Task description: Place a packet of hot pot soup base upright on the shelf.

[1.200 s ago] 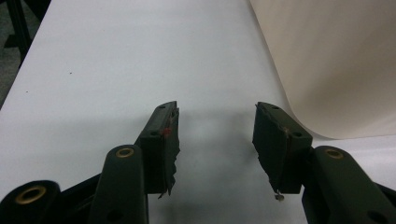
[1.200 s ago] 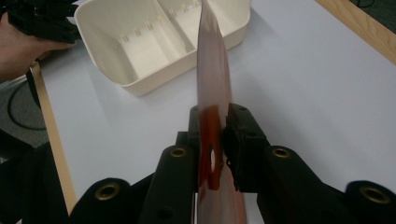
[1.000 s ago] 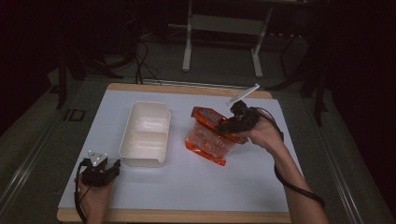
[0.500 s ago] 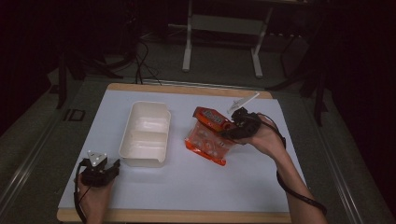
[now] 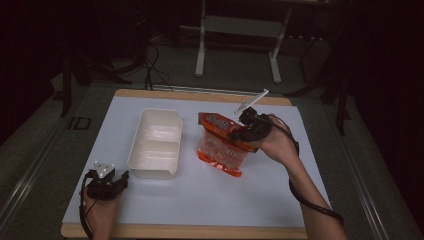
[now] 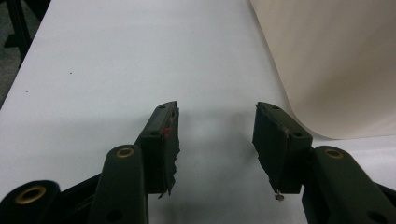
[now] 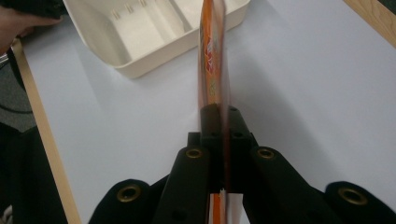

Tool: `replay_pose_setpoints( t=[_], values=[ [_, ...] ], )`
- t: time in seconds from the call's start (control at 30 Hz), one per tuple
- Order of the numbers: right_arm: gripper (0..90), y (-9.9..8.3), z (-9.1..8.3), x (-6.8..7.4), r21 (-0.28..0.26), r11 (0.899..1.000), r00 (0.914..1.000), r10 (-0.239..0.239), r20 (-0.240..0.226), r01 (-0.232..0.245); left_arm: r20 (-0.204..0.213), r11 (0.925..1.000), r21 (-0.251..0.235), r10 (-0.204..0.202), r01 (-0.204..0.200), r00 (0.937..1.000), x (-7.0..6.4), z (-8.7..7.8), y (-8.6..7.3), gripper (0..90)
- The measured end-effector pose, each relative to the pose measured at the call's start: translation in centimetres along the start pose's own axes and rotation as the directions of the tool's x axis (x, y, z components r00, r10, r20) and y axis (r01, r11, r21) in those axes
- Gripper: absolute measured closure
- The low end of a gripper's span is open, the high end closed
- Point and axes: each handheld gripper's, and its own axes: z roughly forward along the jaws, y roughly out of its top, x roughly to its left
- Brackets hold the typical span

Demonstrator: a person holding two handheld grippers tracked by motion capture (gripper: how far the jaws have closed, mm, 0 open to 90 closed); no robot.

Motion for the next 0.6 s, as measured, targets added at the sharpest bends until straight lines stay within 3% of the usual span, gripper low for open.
replay_pose_setpoints(
  t=[0.23,0.5,0.6],
  values=[
    [89.9,1.4,0.0,1.0,-0.020,1.000,0.9999,0.015,0.000,-0.015,-0.001,1.0000,-0.001,0.001,-0.001,1.0000,0.0,0.0,0.0,50.7],
    [90.0,2.9,-0.6,2.2,-0.105,0.991,0.9944,0.077,-0.073,-0.084,0.007,1.0000,-0.001,0.007,-0.007,1.0000,-0.2,-0.1,0.1,53.1],
    [89.9,3.8,-0.8,3.0,-0.119,0.991,0.9959,0.053,-0.074,-0.062,0.023,0.9999,-0.004,0.012,-0.012,0.9997,-0.2,-0.1,0.1,58.1]
  ],
)
